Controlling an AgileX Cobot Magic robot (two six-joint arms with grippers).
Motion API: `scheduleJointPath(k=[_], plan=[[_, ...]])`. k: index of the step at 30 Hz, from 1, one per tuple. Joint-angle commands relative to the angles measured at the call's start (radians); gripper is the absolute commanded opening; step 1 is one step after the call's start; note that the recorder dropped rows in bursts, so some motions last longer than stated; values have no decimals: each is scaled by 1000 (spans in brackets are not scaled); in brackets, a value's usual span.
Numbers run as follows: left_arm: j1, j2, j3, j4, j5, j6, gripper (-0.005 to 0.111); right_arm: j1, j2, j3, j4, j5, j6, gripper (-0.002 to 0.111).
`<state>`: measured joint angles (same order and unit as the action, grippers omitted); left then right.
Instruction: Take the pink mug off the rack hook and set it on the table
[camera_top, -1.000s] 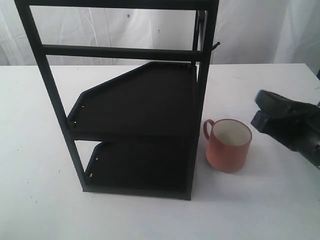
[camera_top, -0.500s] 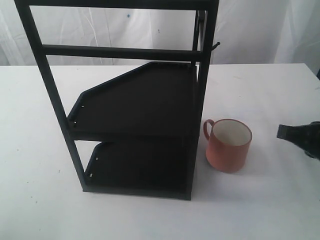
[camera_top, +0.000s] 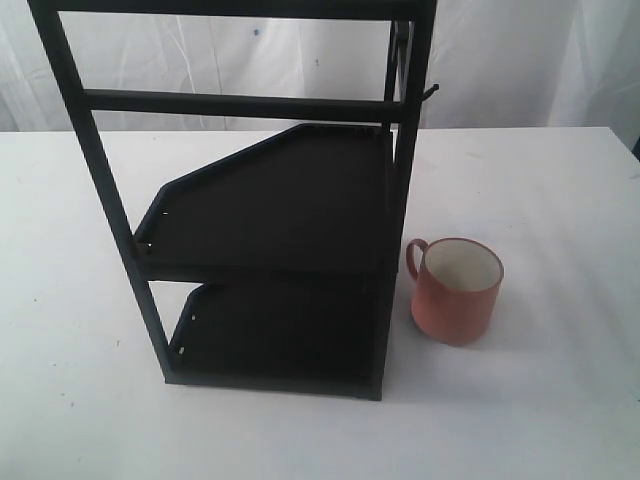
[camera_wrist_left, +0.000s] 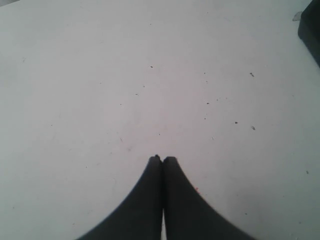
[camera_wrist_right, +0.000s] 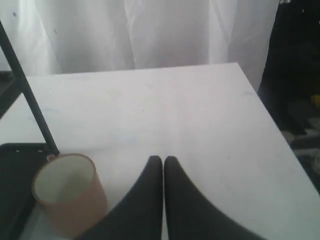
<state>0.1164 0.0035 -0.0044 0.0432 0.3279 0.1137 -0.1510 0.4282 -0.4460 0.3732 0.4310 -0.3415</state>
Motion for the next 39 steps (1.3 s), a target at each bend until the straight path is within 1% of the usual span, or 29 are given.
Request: scheduleJointPath(k=[1,7,12,15,17,20,22,27,31,39], plan=[[1,-3,4,-9,24,-4,0,-7,-160,6,-7,12,-9,1],[1,-3,4,-9,24,-4,0,-7,-269,6,-7,9,-9,1],[1,-3,4,-9,24,-4,0,-7,-293,6,-7,9,-9,1],[1,-3,4,-9,24,-4,0,-7,-297,38,-14,-38,-9,1],[1,-3,4,-9,24,-4,0,-9,-297,74,-92,-72,-9,1],[1,-3,4,-9,24,-4,0,9,-297,150,-327,-90,-9,1],[1,-3,4,-9,24,-4,0,37,-297,203,-384,-90,-9,1],[1,-3,4,-9,24,-4,0,103,-319,337,-322,-124,-9,1],[1,-3,4,-9,24,-4,0,112,-427,446,-322,-124,-9,1],[1,-3,4,-10,18,-4,0,116,-428,446,-354,-139,-5,1]])
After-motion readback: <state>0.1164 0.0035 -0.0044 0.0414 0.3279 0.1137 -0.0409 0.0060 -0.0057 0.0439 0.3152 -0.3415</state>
